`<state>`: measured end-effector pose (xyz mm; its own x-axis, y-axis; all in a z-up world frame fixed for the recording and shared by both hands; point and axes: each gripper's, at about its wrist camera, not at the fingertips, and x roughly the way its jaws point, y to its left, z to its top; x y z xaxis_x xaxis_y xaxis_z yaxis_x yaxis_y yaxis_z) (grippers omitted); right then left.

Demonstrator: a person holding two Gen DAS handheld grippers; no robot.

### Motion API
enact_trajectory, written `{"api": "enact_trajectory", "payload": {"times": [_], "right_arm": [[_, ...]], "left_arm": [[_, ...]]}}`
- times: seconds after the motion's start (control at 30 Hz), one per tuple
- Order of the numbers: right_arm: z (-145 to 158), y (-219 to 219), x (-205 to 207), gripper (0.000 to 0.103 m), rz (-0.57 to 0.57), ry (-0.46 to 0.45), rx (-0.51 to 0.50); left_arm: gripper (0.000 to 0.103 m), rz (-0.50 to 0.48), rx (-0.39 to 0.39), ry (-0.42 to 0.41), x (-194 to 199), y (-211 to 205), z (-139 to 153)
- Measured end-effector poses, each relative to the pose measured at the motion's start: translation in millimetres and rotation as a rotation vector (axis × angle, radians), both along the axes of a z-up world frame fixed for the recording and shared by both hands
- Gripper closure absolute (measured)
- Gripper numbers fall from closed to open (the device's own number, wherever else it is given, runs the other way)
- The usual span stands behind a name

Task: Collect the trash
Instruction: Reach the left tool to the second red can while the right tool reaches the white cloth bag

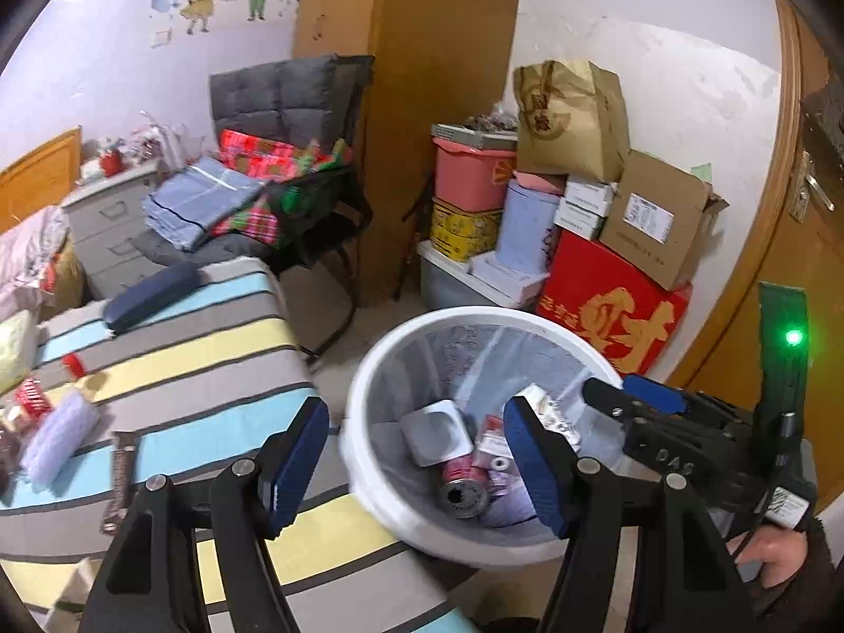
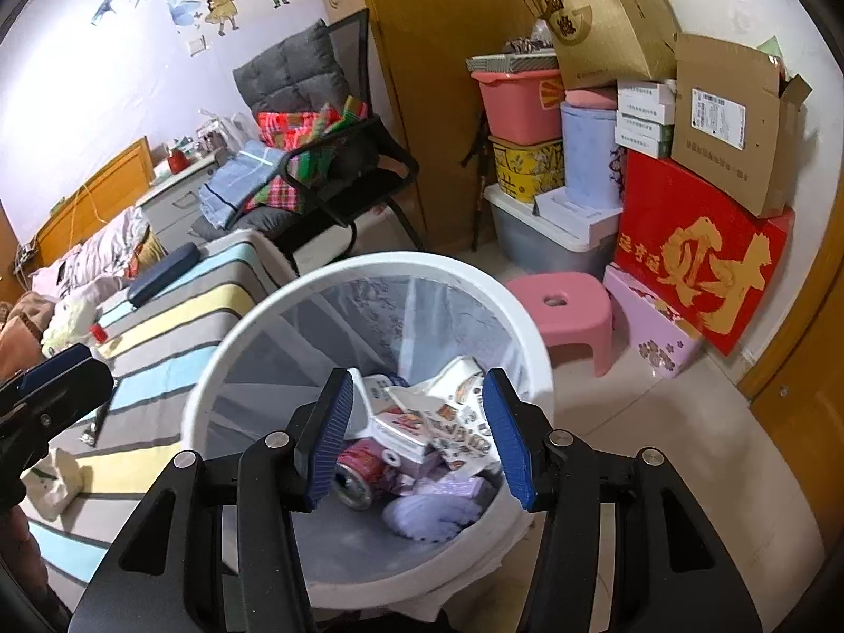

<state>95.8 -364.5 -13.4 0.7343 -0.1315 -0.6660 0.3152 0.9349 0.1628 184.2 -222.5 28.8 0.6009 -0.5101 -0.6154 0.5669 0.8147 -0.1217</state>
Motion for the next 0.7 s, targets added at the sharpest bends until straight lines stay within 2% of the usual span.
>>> {"api": "enact_trajectory", "payload": {"times": [0.33, 0.7], "right_arm": [[8.6, 43.8, -3.8, 0.05, 0.079, -0.044, 0.007], [-1.1, 113.0, 2.2, 0.05, 0.223, -0.044, 0.046]], "left_arm": [[0.034, 0.123, -0.039, -0.043, -24.3, 83.2, 10.9], [0.034, 0.298, -0.029, -0.051, -45.3, 185.4, 5.5]]}}
